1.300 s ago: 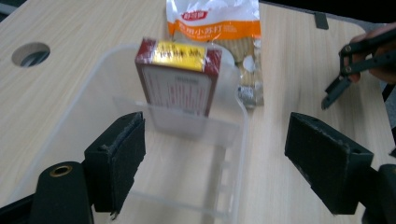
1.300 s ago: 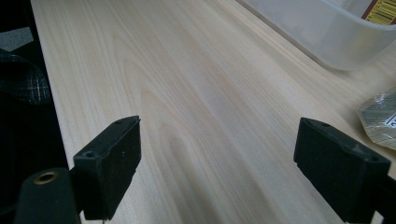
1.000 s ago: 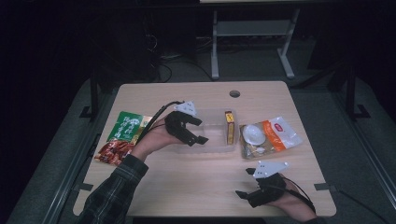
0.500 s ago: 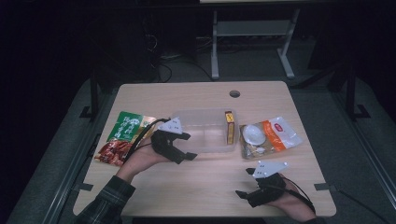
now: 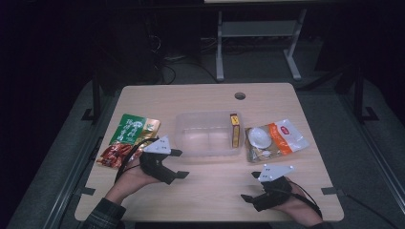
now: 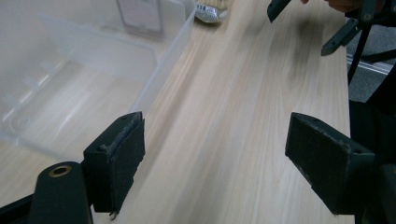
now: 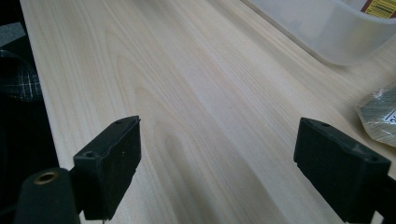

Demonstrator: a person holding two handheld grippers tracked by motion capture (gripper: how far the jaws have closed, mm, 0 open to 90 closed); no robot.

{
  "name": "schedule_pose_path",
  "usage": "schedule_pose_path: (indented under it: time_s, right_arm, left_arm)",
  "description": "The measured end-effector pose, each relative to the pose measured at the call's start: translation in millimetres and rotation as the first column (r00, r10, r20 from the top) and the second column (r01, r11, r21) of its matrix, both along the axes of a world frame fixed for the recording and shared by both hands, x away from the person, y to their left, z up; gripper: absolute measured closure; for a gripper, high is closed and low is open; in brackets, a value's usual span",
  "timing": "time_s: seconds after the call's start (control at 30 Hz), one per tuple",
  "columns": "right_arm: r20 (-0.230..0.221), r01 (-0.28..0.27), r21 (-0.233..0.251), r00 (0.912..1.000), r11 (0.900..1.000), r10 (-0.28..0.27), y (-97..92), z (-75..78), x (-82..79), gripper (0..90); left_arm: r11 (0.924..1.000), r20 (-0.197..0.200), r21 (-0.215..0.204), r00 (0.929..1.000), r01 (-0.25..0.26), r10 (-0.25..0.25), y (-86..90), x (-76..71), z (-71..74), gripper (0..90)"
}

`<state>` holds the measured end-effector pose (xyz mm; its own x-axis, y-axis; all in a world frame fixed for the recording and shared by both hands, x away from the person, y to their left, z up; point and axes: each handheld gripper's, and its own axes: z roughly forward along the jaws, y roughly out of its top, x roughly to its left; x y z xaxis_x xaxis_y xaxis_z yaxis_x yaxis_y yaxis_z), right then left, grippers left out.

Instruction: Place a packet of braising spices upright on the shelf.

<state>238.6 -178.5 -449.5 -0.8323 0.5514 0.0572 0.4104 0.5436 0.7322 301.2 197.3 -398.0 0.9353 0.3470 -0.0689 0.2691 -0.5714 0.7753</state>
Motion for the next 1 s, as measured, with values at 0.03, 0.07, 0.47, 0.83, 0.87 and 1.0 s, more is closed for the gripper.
schedule_pose_path:
  time_s: [0.03,0.07,0.47,0.83,0.87,1.0]
  right_arm:
    - [0.001,0.001,-0.001,1.0,1.0,-0.001,-0.5,-0.1,0.4,14.5]
    - [0.001,0.001,-0.001,1.0,1.0,-0.001,-0.5,-0.1,0.4,14.5]
    - [0.002,0.014,-0.004,0.9999,0.9999,-0.014,-2.3,-0.9,2.2,14.6]
    - [0.003,0.01,-0.012,0.9999,0.9999,-0.01,-0.7,-2.6,4.2,14.6]
    - [0.003,0.012,-0.013,0.9999,0.9999,-0.011,-0.7,-2.7,4.4,14.5]
    - [0.001,0.013,-0.015,0.9999,0.9998,-0.013,-1.0,-3.0,4.9,14.5]
  left_arm:
    - [1.0,0.002,-0.003,1.0,-0.009,0.009,4.0,-2.3,-2.3,19.6]
    - [0.9999,0.004,-0.004,0.9999,-0.016,0.016,7.8,-5.0,-4.5,19.6]
    - [0.9957,0.009,0.008,0.9957,-0.092,0.092,46.4,-24.1,-20.1,17.5]
    - [0.953,-0.003,0.036,0.9535,-0.301,0.301,87.3,-17.6,-33.0,17.4]
    - [0.947,0.0,0.035,0.9476,-0.319,0.319,90.7,-15.4,-33.1,17.4]
    - [0.9187,0.007,0.038,0.9194,-0.393,0.393,102.1,-6.2,-33.8,17.4]
